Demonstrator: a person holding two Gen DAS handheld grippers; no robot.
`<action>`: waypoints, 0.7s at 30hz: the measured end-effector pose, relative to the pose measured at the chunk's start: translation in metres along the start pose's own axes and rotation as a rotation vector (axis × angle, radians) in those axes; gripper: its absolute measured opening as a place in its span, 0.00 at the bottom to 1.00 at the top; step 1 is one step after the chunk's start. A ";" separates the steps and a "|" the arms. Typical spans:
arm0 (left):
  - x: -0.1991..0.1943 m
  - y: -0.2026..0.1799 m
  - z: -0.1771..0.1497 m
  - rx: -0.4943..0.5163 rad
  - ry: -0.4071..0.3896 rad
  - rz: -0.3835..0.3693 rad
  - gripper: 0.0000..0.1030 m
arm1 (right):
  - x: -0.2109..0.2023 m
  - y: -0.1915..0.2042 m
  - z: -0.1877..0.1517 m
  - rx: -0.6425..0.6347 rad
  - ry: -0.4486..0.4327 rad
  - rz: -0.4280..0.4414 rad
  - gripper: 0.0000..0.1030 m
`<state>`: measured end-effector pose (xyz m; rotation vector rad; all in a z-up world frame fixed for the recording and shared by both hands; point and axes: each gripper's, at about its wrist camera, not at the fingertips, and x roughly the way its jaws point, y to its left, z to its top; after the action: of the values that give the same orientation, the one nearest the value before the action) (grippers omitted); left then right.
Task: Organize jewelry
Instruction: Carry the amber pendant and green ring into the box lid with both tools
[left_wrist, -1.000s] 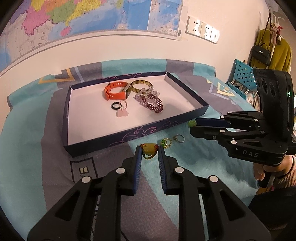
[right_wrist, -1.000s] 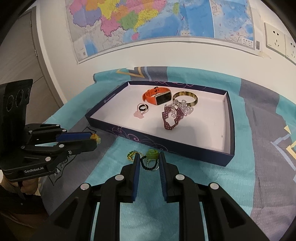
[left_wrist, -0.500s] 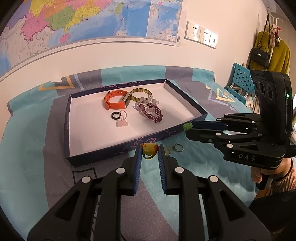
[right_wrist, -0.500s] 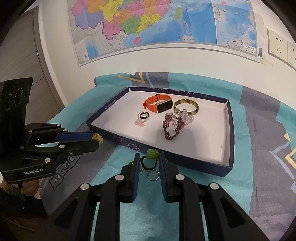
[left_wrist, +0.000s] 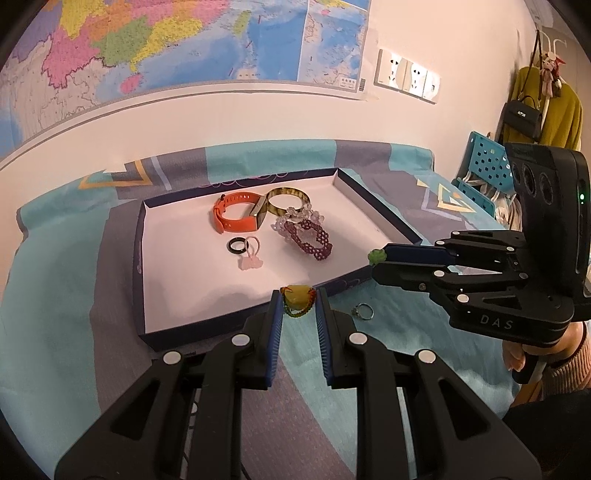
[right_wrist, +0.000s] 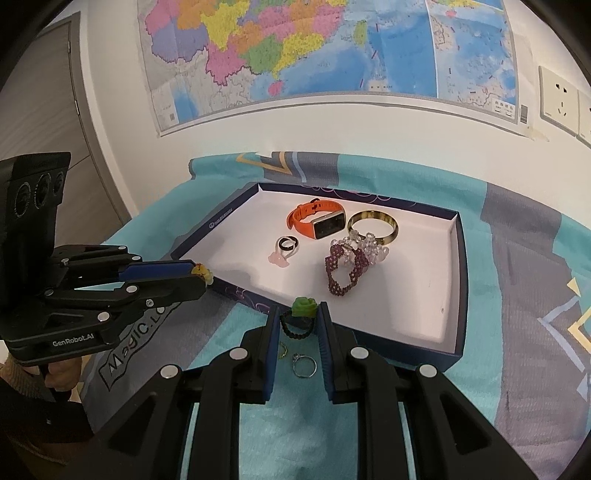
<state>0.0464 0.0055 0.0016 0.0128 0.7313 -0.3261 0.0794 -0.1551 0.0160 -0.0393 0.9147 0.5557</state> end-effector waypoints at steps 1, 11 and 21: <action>0.000 0.000 0.001 0.000 -0.001 0.001 0.18 | 0.000 0.000 0.001 -0.001 -0.001 -0.001 0.18; 0.005 0.002 0.007 0.000 -0.003 0.006 0.18 | 0.004 -0.001 0.007 -0.009 -0.008 -0.001 0.18; 0.010 0.004 0.014 -0.001 -0.005 0.016 0.18 | 0.006 -0.001 0.012 -0.008 -0.012 0.004 0.18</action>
<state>0.0639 0.0043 0.0054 0.0170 0.7263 -0.3103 0.0915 -0.1504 0.0186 -0.0411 0.9008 0.5623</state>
